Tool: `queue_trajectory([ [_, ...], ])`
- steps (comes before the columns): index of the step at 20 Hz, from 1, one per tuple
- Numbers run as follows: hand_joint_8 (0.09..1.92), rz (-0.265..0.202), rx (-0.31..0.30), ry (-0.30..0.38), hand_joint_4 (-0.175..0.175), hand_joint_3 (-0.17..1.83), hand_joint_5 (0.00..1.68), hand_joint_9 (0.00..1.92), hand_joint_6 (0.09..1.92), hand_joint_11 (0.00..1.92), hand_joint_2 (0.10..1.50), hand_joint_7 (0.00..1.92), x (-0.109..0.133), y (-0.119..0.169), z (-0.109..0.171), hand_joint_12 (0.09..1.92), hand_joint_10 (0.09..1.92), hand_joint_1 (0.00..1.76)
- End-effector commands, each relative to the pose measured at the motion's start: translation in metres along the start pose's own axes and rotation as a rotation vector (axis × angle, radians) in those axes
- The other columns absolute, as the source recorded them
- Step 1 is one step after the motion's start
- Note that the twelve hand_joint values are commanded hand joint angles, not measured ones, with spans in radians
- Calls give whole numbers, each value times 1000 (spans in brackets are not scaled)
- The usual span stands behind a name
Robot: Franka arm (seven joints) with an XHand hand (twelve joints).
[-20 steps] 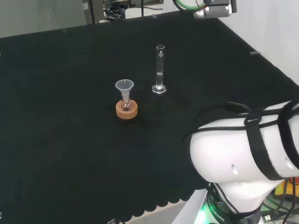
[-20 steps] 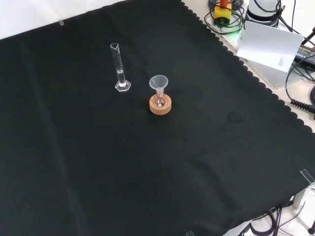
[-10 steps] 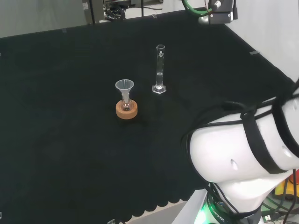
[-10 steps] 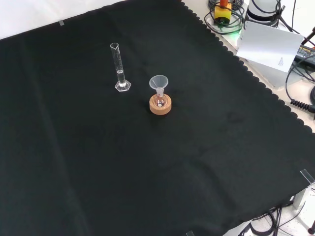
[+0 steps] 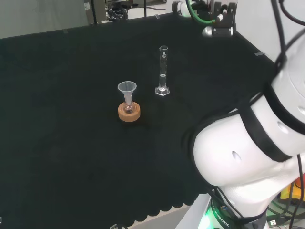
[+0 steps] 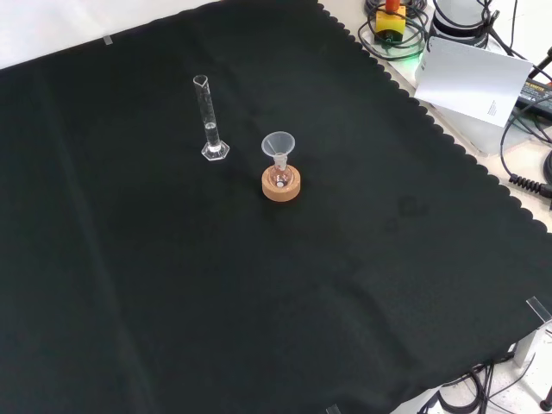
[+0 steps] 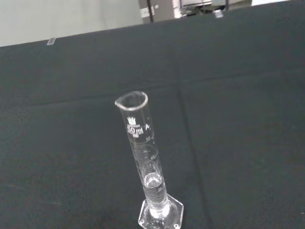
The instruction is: Pick up the graduated cylinder.
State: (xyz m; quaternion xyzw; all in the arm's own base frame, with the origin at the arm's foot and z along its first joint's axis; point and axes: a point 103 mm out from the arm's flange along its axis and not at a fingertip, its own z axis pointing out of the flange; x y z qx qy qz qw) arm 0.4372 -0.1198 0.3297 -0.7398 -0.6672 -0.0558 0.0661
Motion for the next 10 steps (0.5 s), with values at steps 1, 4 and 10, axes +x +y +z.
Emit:
queue_trajectory([
  [1,662,-57,-48,122,-63,6,369,424,87,163,1275,150,-32,40,41,1394,693,294],
  [4,668,-70,-37,154,-61,-4,377,439,87,183,1254,163,-36,45,57,1388,686,337],
  [10,669,-86,-10,221,-60,-13,383,402,87,174,1236,167,-43,49,88,1379,665,366],
])
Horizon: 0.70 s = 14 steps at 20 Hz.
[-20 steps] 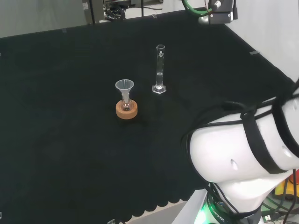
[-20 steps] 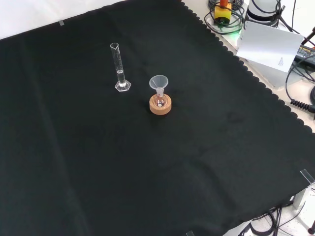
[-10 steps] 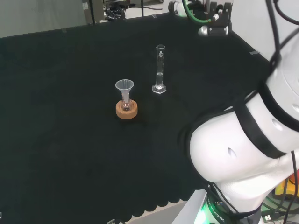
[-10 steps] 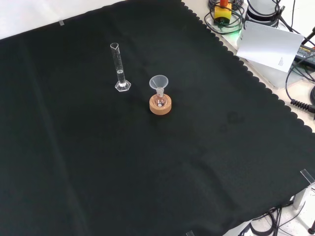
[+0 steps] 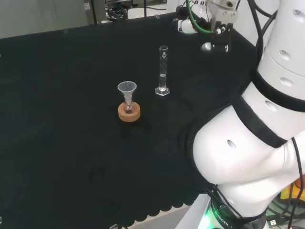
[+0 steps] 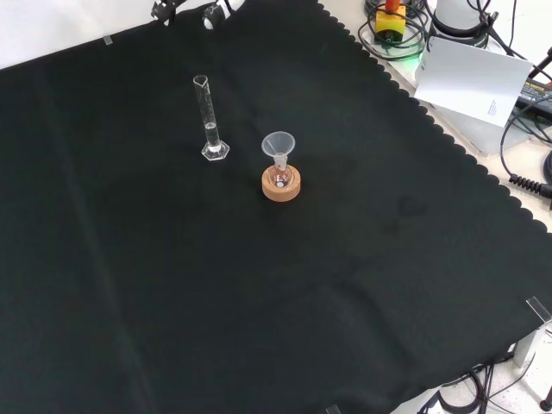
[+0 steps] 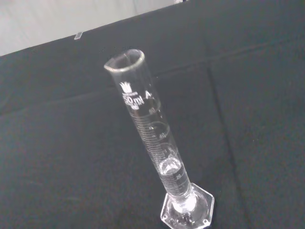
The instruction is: Pick up the graduated cylinder.
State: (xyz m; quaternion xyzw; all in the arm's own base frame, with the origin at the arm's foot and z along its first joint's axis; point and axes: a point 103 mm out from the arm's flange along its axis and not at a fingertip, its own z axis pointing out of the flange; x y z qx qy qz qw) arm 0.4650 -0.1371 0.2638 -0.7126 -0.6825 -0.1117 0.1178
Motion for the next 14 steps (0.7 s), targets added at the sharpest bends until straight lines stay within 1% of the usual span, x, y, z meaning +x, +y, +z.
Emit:
queue_trajectory([
  [1,668,-29,-13,78,-59,-13,384,393,87,167,1235,166,-25,18,28,1378,663,368],
  [2,667,-28,-10,96,-59,-14,384,387,87,161,1235,164,-27,18,33,1377,662,369],
  [4,665,-28,-7,155,-59,-15,384,377,87,151,1233,159,-32,19,43,1378,661,371],
  [7,664,-42,-14,187,-58,-18,385,366,87,128,1229,152,-36,19,53,1394,671,374],
  [10,665,-54,-8,194,-58,-21,386,364,87,123,1223,152,-39,21,61,1399,677,383],
  [14,667,-56,1,194,-58,-24,388,363,87,121,1220,152,-45,21,71,1401,682,389],
])
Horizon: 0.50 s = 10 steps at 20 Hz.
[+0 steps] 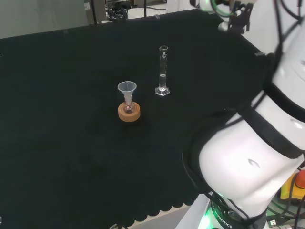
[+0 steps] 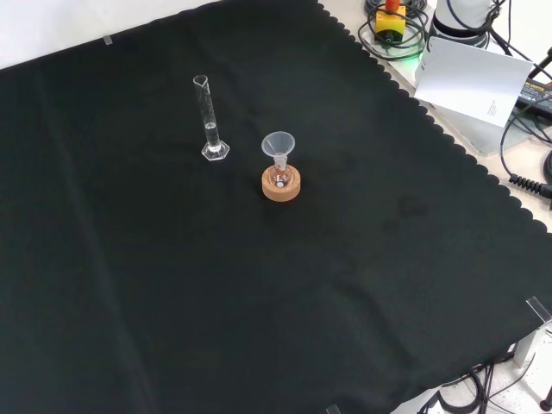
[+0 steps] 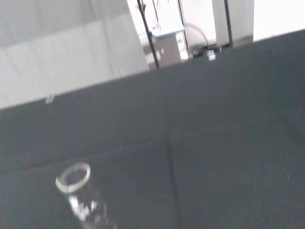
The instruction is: Pick up the graduated cylinder.
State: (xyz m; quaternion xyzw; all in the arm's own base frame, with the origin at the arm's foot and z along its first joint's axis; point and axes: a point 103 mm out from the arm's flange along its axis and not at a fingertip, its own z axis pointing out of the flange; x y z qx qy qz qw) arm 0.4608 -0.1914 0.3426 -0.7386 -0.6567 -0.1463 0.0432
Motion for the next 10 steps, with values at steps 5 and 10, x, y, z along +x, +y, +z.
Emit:
queue_trajectory([
  [5,676,-87,177,264,-57,-39,404,408,87,134,1191,169,-12,-6,170,1404,697,435],
  [10,684,-84,188,289,-56,-62,426,428,87,152,1152,187,-23,-12,182,1400,694,523],
])
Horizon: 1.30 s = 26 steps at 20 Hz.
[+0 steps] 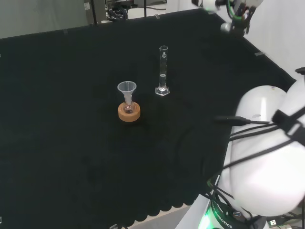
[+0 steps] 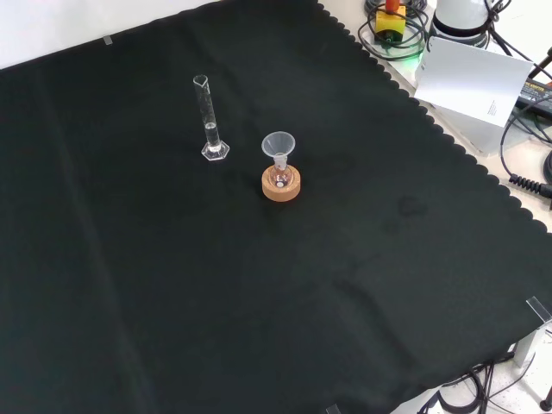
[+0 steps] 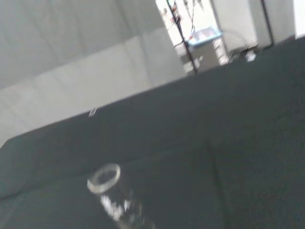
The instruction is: Pick up the graduated cylinder.
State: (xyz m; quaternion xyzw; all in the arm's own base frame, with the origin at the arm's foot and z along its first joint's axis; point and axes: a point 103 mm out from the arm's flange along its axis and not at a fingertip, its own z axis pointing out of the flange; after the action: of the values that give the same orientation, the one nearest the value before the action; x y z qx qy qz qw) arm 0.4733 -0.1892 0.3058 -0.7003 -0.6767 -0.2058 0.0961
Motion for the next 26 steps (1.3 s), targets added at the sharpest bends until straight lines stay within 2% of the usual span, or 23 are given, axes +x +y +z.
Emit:
queue_trajectory([
  [1,685,2,179,145,-56,-67,430,431,87,154,1146,189,-39,-21,142,1399,693,542],
  [6,687,-4,176,214,-55,-101,445,460,87,181,1098,201,-42,-22,148,1393,687,658],
  [8,686,-5,207,257,-52,-118,445,471,87,197,1078,205,-43,-21,151,1390,681,703],
  [11,642,-15,247,295,-27,-160,291,408,87,182,1058,120,-44,-18,157,1392,668,745],
  [17,649,-6,220,373,-13,-175,239,423,87,187,1028,164,-46,-15,172,1394,682,805],
  [26,641,-22,213,466,-18,-175,312,514,87,252,1016,260,-37,-10,199,1351,638,950],
])
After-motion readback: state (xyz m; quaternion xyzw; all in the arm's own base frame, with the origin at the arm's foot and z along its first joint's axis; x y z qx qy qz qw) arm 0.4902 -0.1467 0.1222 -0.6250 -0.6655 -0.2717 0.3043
